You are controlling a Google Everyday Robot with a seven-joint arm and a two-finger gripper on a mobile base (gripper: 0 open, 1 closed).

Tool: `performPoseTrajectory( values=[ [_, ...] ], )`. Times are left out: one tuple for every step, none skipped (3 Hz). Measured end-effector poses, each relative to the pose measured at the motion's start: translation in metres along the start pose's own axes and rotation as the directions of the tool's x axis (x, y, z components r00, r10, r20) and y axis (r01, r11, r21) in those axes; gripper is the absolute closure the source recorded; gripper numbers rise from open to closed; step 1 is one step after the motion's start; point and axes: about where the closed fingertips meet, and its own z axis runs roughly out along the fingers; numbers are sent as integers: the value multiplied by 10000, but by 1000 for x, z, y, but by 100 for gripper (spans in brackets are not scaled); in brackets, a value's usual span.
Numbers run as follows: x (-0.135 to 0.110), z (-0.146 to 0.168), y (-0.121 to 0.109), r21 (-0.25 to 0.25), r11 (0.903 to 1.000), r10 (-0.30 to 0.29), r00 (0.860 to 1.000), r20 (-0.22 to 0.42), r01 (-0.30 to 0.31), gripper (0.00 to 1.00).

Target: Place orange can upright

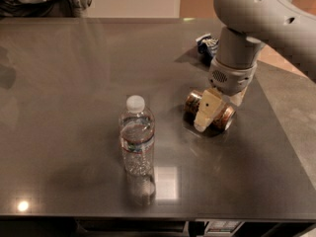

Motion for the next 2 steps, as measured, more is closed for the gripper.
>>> performPoseTrajectory(
  values=[
    [6, 0, 5, 184, 9998, -93, 9999, 49, 92, 40],
    [13, -6, 4, 461, 9989, 131, 9997, -190, -123, 64]
  ],
)
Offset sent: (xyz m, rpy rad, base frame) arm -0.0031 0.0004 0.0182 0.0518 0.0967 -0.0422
